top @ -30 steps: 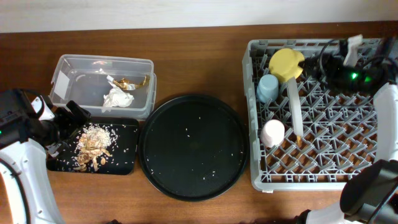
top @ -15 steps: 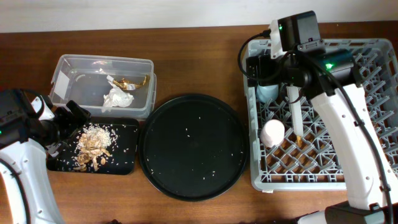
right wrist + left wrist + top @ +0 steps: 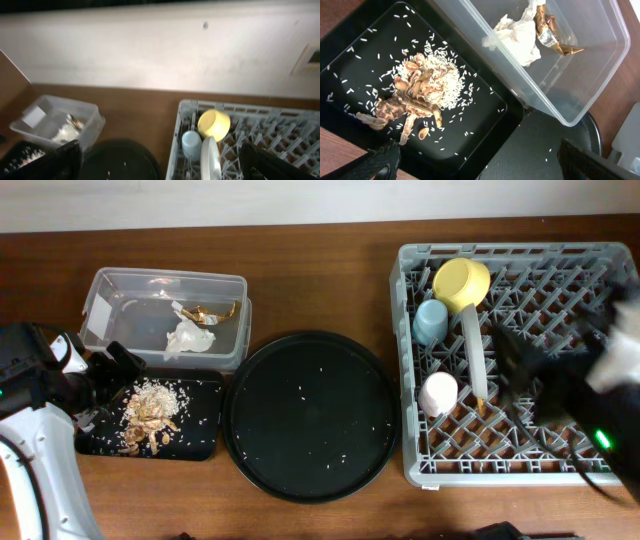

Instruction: Sort waste into correct bins and load items into the dishwasher rack

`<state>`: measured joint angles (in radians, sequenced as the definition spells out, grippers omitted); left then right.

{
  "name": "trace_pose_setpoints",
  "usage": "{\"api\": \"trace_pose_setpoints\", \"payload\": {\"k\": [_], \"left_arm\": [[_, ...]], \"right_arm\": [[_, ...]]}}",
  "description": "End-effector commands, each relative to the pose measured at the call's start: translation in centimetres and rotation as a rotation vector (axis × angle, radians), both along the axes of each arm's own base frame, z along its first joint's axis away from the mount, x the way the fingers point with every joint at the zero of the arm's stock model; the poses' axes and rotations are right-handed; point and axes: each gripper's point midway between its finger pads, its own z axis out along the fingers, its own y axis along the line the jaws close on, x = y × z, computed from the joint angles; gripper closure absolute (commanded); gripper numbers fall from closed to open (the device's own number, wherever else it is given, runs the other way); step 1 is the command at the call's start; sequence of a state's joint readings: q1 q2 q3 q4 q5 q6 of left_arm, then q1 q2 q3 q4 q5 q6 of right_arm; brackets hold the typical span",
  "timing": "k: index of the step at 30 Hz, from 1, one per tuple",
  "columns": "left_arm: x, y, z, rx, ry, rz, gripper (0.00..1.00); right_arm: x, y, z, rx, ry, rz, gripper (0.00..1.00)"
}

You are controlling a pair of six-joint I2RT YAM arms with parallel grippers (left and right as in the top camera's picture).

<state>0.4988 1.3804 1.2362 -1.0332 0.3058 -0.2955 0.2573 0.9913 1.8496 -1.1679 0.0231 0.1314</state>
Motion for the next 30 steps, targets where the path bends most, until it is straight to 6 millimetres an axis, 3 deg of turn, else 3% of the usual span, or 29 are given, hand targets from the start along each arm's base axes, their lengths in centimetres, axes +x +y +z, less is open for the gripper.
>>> {"api": "trace_pose_setpoints", "payload": {"k": [1, 4, 6, 7, 9, 12, 15, 16, 19, 24, 26, 30], "left_arm": [[0.0, 0.0, 0.1, -0.001, -0.001, 0.003, 0.01], [0.0, 0.0, 0.1, -0.001, -0.001, 0.003, 0.01], [0.0, 0.0, 0.1, -0.001, -0.001, 0.003, 0.01], [0.0, 0.0, 0.1, -0.001, -0.001, 0.003, 0.01], [0.0, 0.0, 0.1, -0.001, -0.001, 0.003, 0.00], [0.0, 0.0, 0.1, -0.001, -0.001, 0.003, 0.01], [0.0, 0.0, 0.1, -0.001, -0.001, 0.003, 0.01], [0.0, 0.0, 0.1, -0.001, -0.001, 0.003, 0.01], [0.0, 0.0, 0.1, -0.001, -0.001, 0.003, 0.01], [0.0, 0.0, 0.1, -0.001, -0.001, 0.004, 0.01], [0.0, 0.0, 0.1, -0.001, -0.001, 0.004, 0.01], [0.0, 0.0, 0.1, -0.001, -0.001, 0.004, 0.01]], "right_arm": [[-5.6, -1.6, 2.2, 0.039, -0.126, -0.010, 0.02], [-11.1, -3.3, 2.7, 0.031, -0.224, -0.023, 0.02], [-12.3, -4.4, 0.6, 0.023, -0.221, -0.103, 0.02], [-12.2, -4.9, -1.5, 0.015, -0.197, -0.154, 0.02], [-10.9, -5.3, -5.1, 0.009, -0.189, -0.210, 0.02], [-5.6, -5.3, -11.7, 0.030, -0.336, -0.229, 0.02], [-3.0, -4.9, -14.5, 0.051, -0.481, -0.208, 0.02], [-1.7, -4.9, -16.5, 0.056, -0.516, -0.208, 0.02], [1.0, -4.9, -23.5, 0.054, -0.414, -0.211, 0.02], [2.8, -5.0, -31.8, 0.099, -0.251, -0.233, 0.02], [2.8, -5.0, -32.9, 0.089, -0.221, -0.235, 0.02], [2.8, -5.0, -32.9, -0.092, -0.243, -0.197, 0.02]]}}
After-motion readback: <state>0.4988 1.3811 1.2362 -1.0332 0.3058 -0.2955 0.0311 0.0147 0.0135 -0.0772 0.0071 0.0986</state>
